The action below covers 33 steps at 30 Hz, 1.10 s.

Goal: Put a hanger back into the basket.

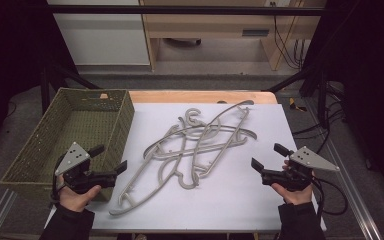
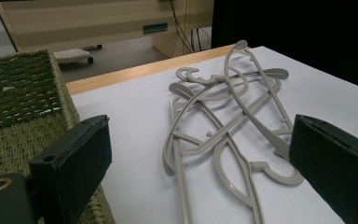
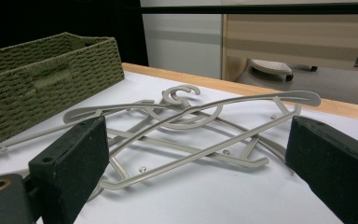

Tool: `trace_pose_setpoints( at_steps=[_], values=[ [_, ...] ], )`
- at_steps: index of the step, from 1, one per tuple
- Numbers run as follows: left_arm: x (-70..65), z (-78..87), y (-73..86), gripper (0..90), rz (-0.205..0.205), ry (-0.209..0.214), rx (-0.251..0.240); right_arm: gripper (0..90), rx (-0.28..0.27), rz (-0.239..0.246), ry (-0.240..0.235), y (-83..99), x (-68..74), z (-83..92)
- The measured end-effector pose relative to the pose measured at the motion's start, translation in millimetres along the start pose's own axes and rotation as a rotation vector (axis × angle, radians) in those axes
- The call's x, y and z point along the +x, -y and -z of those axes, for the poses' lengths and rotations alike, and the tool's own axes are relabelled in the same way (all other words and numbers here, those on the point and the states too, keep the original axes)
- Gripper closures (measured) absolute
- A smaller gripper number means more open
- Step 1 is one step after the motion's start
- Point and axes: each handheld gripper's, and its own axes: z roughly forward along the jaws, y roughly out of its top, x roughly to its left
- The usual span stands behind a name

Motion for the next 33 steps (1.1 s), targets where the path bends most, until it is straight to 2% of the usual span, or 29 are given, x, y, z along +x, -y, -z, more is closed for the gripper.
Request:
trace_pose_setpoints(
  at_steps=[6,22,31,33],
  values=[
    [-3.4,-2.0,-0.8,5.6,0.005,0.01,-0.003,6.3,0.0,-0.002,-0.003,0.3,0.6,-1.2],
    [-19.8,-19.8,-5.9,5.8,-0.021,0.053,0.025,6.0,0.023,0.007,-0.011,2.8,4.0,-6.4],
    [-33.0,-46.7,-16.4,6.0,-0.044,0.084,0.076,6.1,0.037,0.01,-0.017,4.3,6.0,-9.6],
    [-38.6,-58.0,-20.9,6.0,-0.041,0.097,0.091,6.1,0.044,0.012,-0.016,4.6,6.2,-10.2]
  ],
)
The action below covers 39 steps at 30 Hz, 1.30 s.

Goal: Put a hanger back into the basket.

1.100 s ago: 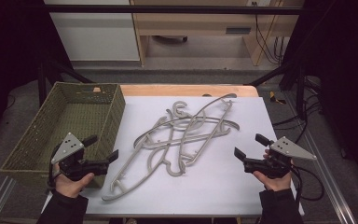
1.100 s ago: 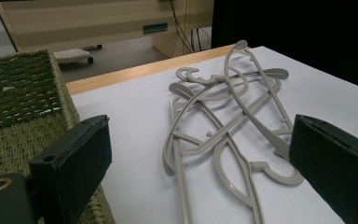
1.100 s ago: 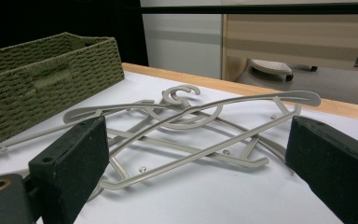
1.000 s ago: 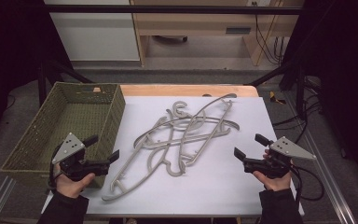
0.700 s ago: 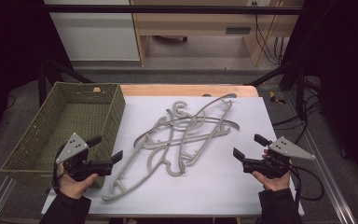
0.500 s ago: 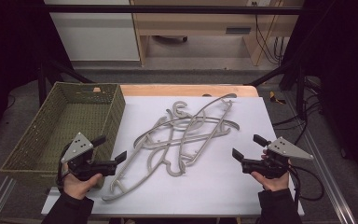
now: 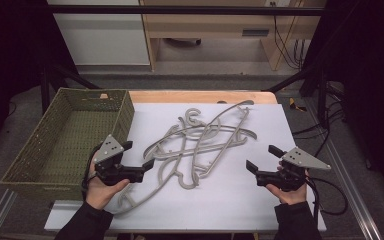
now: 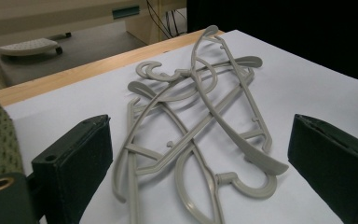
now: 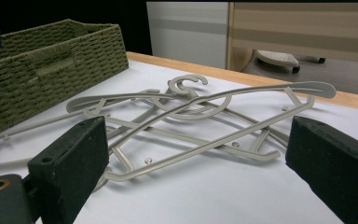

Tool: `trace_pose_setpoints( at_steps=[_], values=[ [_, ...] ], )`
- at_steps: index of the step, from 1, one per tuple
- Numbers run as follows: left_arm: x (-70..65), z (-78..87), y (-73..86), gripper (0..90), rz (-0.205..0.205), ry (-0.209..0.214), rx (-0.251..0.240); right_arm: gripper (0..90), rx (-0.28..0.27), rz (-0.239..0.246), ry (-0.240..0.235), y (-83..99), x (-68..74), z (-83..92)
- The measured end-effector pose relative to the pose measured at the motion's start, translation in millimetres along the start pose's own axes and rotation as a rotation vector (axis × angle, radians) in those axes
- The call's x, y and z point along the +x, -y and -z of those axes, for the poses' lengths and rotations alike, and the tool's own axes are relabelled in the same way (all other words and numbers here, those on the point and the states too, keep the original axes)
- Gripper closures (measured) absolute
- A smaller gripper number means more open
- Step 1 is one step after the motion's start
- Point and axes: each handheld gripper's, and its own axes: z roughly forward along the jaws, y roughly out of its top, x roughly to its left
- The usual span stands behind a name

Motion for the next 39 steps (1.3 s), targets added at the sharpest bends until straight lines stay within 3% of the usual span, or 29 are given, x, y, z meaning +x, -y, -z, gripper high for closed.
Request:
trace_pose_setpoints(
  at_steps=[13,20,26,39],
  values=[
    [-19.8,-43.1,-15.2,6.8,0.009,0.075,0.007,6.0,0.001,-0.004,0.001,0.1,-1.2,0.4],
    [-22.9,-65.9,-16.4,7.6,0.025,0.082,0.016,5.9,0.007,-0.002,0.001,1.1,-1.1,-1.3],
    [-26.2,-88.3,-15.6,7.6,0.015,0.087,0.05,5.9,0.013,-0.008,0.002,2.8,-2.5,-2.4],
    [-28.6,-128.1,-12.2,12.3,0.036,0.081,0.099,6.0,0.014,-0.012,-0.001,2.8,-2.4,-3.5]
  ],
)
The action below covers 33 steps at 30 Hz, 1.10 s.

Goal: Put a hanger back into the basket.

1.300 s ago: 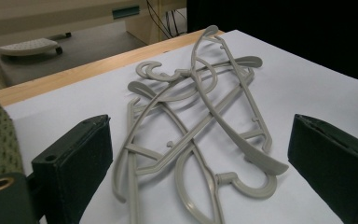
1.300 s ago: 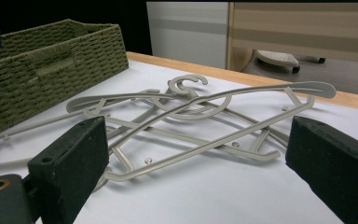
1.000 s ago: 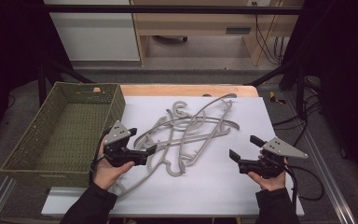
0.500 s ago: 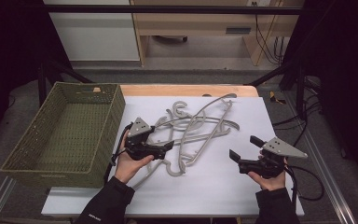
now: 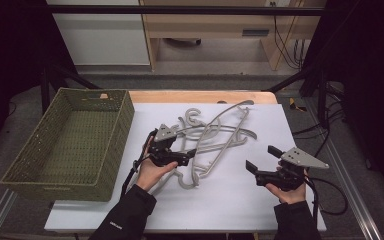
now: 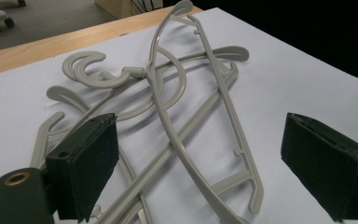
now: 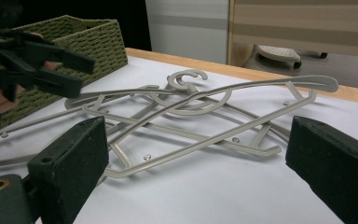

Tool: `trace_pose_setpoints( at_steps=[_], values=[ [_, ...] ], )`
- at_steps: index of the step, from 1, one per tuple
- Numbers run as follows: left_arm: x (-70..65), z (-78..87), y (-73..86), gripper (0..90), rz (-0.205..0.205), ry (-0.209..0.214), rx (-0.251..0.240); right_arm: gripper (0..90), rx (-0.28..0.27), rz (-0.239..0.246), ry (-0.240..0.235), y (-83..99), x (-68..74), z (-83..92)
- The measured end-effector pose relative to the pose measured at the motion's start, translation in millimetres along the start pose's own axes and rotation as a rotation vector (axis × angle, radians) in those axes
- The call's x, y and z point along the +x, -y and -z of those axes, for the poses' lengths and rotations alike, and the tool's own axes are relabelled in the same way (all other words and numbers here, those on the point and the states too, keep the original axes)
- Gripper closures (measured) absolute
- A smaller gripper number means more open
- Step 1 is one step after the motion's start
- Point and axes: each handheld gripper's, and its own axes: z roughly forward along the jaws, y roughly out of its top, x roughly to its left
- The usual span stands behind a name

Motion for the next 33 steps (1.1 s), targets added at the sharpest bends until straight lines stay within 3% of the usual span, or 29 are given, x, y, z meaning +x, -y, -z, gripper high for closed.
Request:
trace_pose_setpoints(
  at_steps=[6,9,15,18,25,33],
  values=[
    [-0.2,-19.8,1.8,16.6,0.013,-0.002,0.039,6.1,-0.001,-0.003,-0.001,0.1,-0.3,-0.4],
    [-2.0,-27.9,3.5,18.6,-0.001,-0.017,0.067,6.1,-0.002,-0.004,-0.001,0.0,-0.3,-0.6],
    [-1.3,-40.8,7.4,24.6,0.035,-0.028,0.079,6.1,-0.002,-0.003,-0.001,0.2,-0.4,-0.8],
    [-1.1,-49.2,12.7,30.8,0.016,-0.046,0.124,6.1,-0.003,-0.004,-0.002,-0.3,-1.2,0.5],
    [-2.7,-62.8,21.9,43.2,0.021,-0.056,0.19,6.1,0.0,-0.002,0.0,0.1,-0.8,-1.0],
    [-3.4,-70.3,26.7,52.7,0.033,-0.063,0.229,6.2,0.001,-0.004,0.001,-0.1,-1.1,-0.6]
  ],
)
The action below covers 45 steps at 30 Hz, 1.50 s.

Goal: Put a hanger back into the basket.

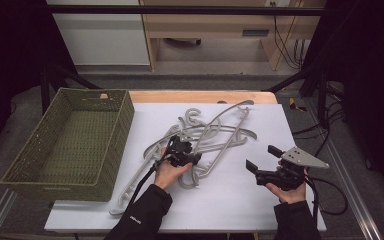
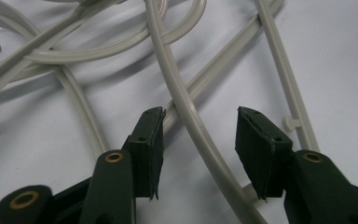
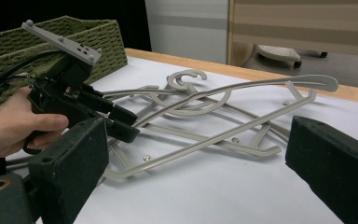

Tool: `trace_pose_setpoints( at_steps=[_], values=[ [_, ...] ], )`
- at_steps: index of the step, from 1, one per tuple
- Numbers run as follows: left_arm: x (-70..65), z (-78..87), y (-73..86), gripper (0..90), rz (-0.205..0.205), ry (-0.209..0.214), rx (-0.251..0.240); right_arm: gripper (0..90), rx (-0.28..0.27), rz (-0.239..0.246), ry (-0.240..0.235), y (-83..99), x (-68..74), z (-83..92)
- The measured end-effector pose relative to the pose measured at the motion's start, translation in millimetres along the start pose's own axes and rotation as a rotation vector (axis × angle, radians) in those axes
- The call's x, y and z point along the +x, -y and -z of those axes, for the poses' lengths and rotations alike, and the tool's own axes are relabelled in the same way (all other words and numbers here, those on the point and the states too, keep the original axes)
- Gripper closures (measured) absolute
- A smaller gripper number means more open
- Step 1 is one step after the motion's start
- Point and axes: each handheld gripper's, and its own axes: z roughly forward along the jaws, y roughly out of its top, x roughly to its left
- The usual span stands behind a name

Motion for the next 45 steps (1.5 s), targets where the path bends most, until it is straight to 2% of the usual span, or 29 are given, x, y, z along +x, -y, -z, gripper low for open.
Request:
trace_pose_setpoints(
  at_steps=[4,9,13,14,19,21,24,27,30,34,35,40,44,45],
  values=[
    [-1.5,-3.0,0.5,54.8,0.004,0.001,0.008,6.2,0.004,0.001,-0.002,0.2,0.1,-0.4],
    [-2.5,-9.3,1.8,58.0,0.021,0.019,0.041,6.2,0.002,-0.001,-0.001,-0.1,0.1,-0.2],
    [-2.3,-11.9,1.5,64.4,0.039,0.025,0.054,6.3,0.002,0.0,-0.004,0.1,0.2,-0.6],
    [-2.9,-14.2,2.5,64.9,0.046,0.013,0.057,6.3,0.005,0.001,-0.005,0.1,0.4,-0.5],
    [-2.7,-12.5,1.9,67.9,0.046,0.009,0.07,6.4,0.003,0.0,-0.004,0.0,0.0,-0.4],
    [-2.0,-11.9,1.6,69.1,0.054,0.01,0.075,6.5,0.004,0.001,-0.004,0.1,0.1,-0.5],
    [-1.3,-11.1,1.3,70.4,0.063,-0.009,0.076,6.5,0.006,0.001,-0.006,0.2,0.4,-0.9],
    [-0.1,-10.0,0.7,71.5,0.071,-0.005,0.079,6.6,0.007,0.001,-0.006,0.3,0.3,-1.0],
    [-0.3,-8.1,0.9,75.3,0.071,-0.031,0.074,6.6,0.006,0.002,-0.007,0.2,0.3,-0.8],
    [-1.5,-4.7,1.0,79.9,0.081,-0.044,0.052,6.7,0.006,0.002,-0.007,0.2,0.2,-0.7],
    [-2.5,-2.1,0.5,80.8,0.072,-0.021,0.04,6.7,0.005,0.003,-0.006,0.2,0.1,-0.8],
    [-7.6,2.5,-0.1,81.4,0.068,-0.019,0.022,6.7,0.007,0.001,-0.006,0.2,0.4,-0.8],
    [-7.8,14.8,-1.5,81.5,0.083,0.006,-0.036,6.9,0.005,0.002,-0.002,0.1,-0.1,-0.1],
    [-7.8,14.8,-1.5,81.5,0.083,0.006,-0.036,6.9,0.004,0.002,-0.002,0.0,-0.3,0.1]
  ],
)
